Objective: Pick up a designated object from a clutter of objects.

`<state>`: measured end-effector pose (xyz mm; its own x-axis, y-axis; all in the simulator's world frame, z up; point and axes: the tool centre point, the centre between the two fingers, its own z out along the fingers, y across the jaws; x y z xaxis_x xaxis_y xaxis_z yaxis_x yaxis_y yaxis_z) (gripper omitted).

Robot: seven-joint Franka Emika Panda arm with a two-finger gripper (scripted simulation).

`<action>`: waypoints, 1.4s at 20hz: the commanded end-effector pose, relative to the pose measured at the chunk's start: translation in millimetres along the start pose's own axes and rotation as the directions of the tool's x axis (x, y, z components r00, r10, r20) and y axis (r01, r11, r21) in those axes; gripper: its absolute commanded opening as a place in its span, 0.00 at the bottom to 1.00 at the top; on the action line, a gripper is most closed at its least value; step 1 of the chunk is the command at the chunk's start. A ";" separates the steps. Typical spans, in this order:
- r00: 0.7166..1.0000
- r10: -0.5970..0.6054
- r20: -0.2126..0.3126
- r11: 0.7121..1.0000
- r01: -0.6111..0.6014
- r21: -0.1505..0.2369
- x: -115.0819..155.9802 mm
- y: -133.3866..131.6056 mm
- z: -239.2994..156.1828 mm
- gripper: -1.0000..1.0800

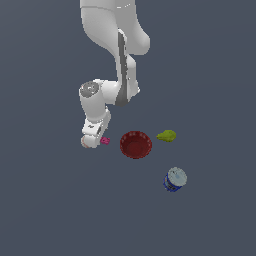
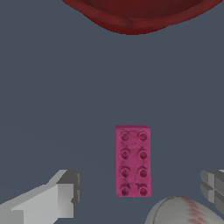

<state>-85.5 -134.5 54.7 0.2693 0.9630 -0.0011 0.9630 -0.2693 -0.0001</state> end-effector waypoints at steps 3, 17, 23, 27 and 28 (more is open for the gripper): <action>1.000 -0.002 0.000 1.000 0.002 0.001 0.2 -0.9 17.3 0.96; 1.000 -0.005 0.000 1.000 0.005 0.001 0.1 -0.8 43.0 0.00; 1.000 -0.005 0.000 1.000 0.005 0.001 0.1 -0.8 43.0 0.00; 1.000 -0.005 0.000 1.000 0.005 0.000 0.1 -0.7 40.5 0.00; 1.000 -0.005 0.000 1.000 0.005 0.000 -0.1 -0.9 38.9 0.00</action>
<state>-86.5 -134.1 13.9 0.2643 0.9645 -0.0008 0.9645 -0.2643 -0.0006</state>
